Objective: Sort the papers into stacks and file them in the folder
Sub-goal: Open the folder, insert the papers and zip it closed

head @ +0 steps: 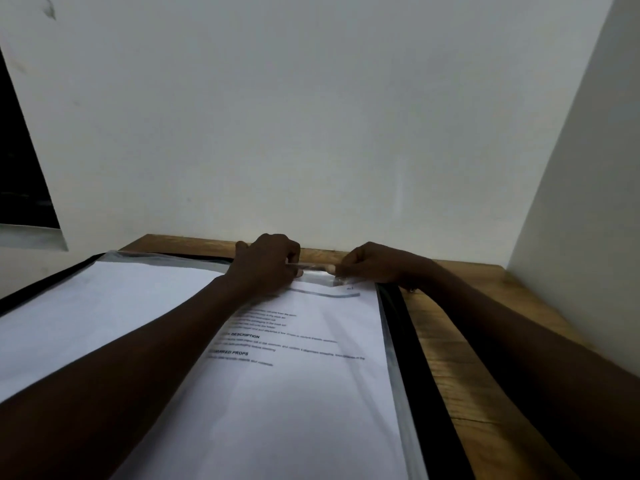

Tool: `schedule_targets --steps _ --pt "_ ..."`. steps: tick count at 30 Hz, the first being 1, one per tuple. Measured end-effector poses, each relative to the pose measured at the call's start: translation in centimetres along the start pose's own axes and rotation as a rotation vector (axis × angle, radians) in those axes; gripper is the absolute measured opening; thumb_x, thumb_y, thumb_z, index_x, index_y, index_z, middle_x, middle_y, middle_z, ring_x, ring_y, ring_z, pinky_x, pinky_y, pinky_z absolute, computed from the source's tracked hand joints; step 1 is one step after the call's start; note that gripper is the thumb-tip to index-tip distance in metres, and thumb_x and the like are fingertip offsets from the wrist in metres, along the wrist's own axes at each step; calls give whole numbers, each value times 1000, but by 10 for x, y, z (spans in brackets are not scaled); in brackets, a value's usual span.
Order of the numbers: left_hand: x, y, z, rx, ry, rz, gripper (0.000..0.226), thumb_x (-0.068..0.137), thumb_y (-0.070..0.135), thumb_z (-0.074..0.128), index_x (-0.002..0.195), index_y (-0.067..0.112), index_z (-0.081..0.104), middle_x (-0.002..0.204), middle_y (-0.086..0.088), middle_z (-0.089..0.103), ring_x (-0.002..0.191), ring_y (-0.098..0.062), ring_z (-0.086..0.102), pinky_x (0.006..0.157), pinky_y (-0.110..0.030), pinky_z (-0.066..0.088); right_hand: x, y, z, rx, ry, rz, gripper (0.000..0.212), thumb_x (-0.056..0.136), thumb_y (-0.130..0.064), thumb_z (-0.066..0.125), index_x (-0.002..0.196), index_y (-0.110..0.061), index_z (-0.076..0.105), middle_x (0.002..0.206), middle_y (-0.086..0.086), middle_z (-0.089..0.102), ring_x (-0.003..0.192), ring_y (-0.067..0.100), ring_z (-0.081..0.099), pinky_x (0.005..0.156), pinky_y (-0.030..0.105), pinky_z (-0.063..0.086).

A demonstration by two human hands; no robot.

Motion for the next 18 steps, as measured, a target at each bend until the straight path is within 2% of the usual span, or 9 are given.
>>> schedule_targets --steps 3,6,8,10,12,13,15,16,18 --pt "-2 2 -1 38 30 2 15 89 35 67 86 22 60 104 4 58 106 -19 53 96 -44 31 -8 -2 1 35 8 -25 44 89 -45 66 46 -35 64 49 -23 51 50 -8 46 58 15 30" --pt "-7 -2 -5 31 62 -9 20 90 44 65 99 26 63 109 5 58 110 -19 55 98 -45 32 -13 -8 -7 51 162 -137 19 85 -32 73 67 -29 73 71 -20 58 74 -4 51 69 18 37" --pt "-12 -5 -13 19 58 -15 32 90 50 62 115 29 59 120 4 56 116 -20 53 99 -49 34 -20 -14 -10 148 244 -173 10 84 -31 74 79 -22 72 83 -15 65 85 5 59 81 25 45" --pt "-19 -10 -22 29 22 -35 47 91 54 59 130 30 50 132 1 52 124 -23 50 102 -54 35 -28 -18 -8 277 272 -148 18 84 -36 73 97 -24 68 95 -6 68 90 12 62 79 30 48" --pt "-29 -20 -33 46 0 -64 56 91 57 57 137 29 43 139 -1 48 128 -24 48 103 -56 36 -40 -18 -3 383 324 -25 43 84 -41 72 120 -27 52 100 0 62 86 13 58 67 25 45" --pt "-34 -26 -38 53 -9 -79 58 91 58 57 138 29 42 139 -2 48 128 -25 48 104 -57 36 -46 -17 2 430 341 52 54 84 -42 72 127 -26 44 104 1 59 88 13 57 69 26 47" --pt "-46 -43 -45 33 -28 -115 61 89 59 58 139 27 42 138 -5 49 126 -27 50 105 -58 36 -59 -12 15 525 279 173 66 80 -45 75 130 -14 45 116 6 62 100 17 61 83 34 54" --pt "-52 -51 -49 27 -36 -129 63 88 60 59 139 27 42 138 -6 50 125 -28 50 105 -58 37 -64 -11 24 605 188 205 63 81 -44 75 128 -9 51 118 8 65 102 19 64 86 35 55" --pt "-70 -65 -59 47 -44 -160 64 89 60 58 140 26 41 138 -7 50 127 -29 49 105 -57 37 -84 -24 38 812 39 233 38 91 -32 66 119 -7 63 111 7 72 93 15 71 77 27 58"
Point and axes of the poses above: each hand's wrist, its own x-axis towards the middle knuckle, its own z-axis out of the palm, y = z × x, the point moved 6 cm from there along x, towards the middle knuckle
